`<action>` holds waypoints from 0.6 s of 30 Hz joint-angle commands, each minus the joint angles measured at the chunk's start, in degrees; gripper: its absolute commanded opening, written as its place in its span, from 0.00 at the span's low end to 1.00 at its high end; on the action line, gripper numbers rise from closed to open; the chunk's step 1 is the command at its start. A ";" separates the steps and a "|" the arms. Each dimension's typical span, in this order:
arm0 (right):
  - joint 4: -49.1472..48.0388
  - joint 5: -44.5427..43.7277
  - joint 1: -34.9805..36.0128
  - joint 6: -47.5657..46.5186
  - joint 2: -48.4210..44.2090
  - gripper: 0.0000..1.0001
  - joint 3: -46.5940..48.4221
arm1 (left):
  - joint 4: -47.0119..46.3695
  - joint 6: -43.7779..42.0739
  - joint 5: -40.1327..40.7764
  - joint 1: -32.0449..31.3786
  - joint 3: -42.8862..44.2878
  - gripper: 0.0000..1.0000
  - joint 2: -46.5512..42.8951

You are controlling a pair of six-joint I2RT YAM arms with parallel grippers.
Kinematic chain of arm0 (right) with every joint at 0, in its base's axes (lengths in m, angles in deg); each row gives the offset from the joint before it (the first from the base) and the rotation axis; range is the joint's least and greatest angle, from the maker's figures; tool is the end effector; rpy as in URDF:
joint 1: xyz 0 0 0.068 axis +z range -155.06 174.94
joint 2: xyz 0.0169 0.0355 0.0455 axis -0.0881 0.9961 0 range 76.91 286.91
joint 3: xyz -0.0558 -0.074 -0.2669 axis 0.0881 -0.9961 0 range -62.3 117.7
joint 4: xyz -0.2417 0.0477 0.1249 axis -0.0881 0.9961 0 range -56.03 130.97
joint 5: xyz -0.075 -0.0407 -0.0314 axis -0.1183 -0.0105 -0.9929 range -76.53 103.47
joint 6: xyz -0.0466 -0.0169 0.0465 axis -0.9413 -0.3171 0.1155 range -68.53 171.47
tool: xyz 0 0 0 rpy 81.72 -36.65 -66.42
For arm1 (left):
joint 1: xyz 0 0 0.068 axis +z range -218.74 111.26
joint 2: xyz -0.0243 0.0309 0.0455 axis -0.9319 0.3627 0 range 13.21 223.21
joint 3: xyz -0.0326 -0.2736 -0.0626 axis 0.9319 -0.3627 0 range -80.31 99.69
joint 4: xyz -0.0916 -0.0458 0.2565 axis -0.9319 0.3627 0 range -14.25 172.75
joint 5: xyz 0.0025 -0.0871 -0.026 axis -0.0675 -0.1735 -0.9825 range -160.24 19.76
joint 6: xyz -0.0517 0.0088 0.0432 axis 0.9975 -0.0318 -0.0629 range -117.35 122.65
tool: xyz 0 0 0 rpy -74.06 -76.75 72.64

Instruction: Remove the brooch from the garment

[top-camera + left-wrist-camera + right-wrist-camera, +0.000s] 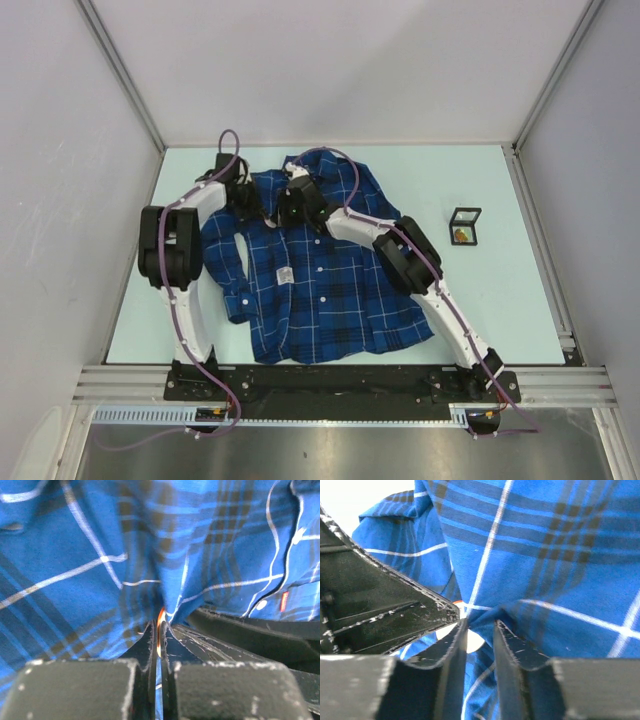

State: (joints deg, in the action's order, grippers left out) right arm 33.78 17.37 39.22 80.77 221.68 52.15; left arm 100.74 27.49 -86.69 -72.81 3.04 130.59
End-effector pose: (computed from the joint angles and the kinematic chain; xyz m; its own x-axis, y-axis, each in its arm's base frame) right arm 0.4344 0.4286 0.1272 -0.6749 0.0240 -0.7375 -0.4682 0.7586 0.4531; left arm 0.4584 -0.0483 0.1523 -0.8658 -0.3422 -0.3651 -0.1655 0.8843 -0.4366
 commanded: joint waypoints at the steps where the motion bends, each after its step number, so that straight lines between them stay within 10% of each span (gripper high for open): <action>1: -4.96 7.95 -2.96 5.31 -3.52 0.39 -7.92 | 5.06 -5.41 10.98 -4.79 4.53 0.00 -1.46; 18: -14.41 5.87 -8.67 16.49 -7.13 0.48 -20.14 | 26.06 -10.59 53.35 -15.78 29.55 0.00 14.42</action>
State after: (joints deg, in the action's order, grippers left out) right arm 15.38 28.10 31.96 95.68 216.37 34.52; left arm 117.79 21.17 -45.79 -87.41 23.69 138.83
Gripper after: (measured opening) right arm 0.472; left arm 0.008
